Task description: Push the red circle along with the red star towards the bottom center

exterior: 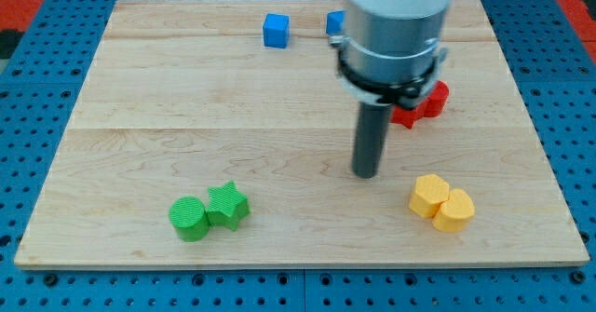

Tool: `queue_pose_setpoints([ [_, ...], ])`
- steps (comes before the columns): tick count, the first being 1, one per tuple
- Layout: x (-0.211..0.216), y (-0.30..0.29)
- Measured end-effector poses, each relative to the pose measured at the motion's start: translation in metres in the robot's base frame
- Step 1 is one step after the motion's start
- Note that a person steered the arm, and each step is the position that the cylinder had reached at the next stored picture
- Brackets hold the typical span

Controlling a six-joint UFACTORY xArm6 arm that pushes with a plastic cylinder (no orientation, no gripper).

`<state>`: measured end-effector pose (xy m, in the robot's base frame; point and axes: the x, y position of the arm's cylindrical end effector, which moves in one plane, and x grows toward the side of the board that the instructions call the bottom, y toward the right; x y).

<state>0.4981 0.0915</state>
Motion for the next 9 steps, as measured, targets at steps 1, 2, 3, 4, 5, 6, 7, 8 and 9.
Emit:
queue_pose_setpoints([
  [1,-0.018,0.067],
  [2,-0.055,0.091],
  [3,-0.088,0.140],
  [4,-0.113,0.156],
  [5,-0.113,0.096],
  [6,-0.107,0.056],
  [7,-0.091,0.061],
  [8,-0.079,0.062],
  [9,-0.061,0.057],
])
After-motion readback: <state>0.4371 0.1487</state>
